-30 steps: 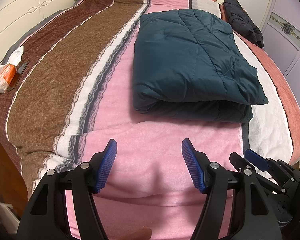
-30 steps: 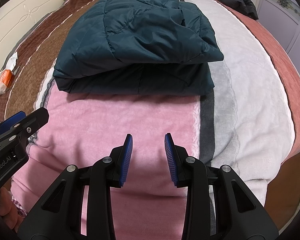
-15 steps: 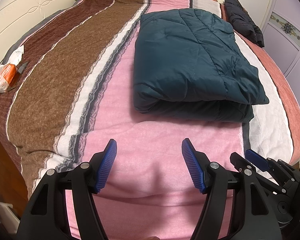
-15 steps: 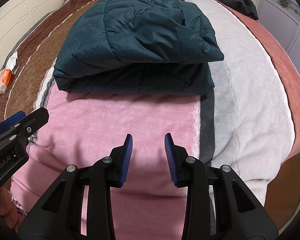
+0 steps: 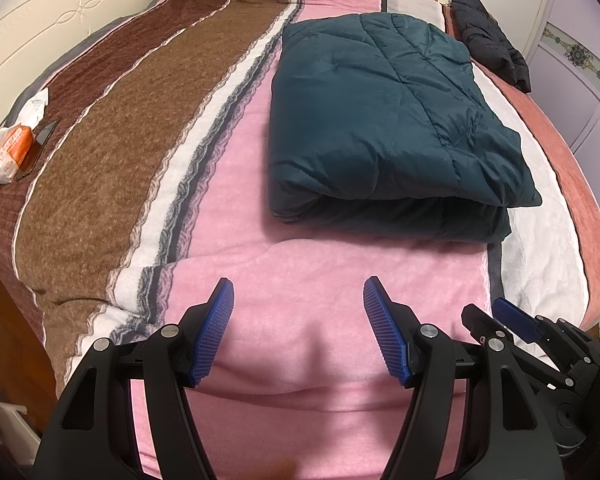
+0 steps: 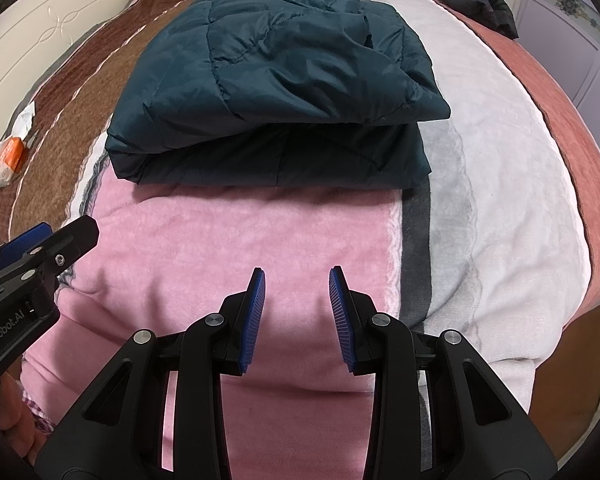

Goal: Fold large clothes

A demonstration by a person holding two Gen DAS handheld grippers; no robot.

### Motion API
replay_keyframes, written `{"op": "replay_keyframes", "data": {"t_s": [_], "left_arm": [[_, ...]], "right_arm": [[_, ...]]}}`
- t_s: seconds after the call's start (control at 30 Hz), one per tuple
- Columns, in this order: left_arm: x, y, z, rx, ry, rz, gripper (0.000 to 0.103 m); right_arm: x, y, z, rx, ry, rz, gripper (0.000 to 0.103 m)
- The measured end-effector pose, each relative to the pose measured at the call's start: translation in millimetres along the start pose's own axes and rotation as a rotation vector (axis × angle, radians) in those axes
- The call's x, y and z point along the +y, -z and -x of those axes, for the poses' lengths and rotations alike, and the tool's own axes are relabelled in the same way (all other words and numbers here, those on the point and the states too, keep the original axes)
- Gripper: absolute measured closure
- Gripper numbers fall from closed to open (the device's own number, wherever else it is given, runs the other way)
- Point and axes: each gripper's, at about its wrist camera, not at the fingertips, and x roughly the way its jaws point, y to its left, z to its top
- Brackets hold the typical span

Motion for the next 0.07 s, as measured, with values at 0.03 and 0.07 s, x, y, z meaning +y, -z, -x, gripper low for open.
{"op": "replay_keyframes", "data": {"t_s": [0.03, 0.07], "left_arm": [[1.4, 0.8, 0.5, -0.001, 0.0, -0.002, 0.037], [0.5, 0.9, -0.1, 0.0, -0.001, -0.003, 0.037]], "right_arm": [[-0.9, 0.1, -1.7, 0.002, -0.001, 0.0, 0.069], [-1.1, 0.5, -2.7, 0.004, -0.002, 0.001, 0.069]]}}
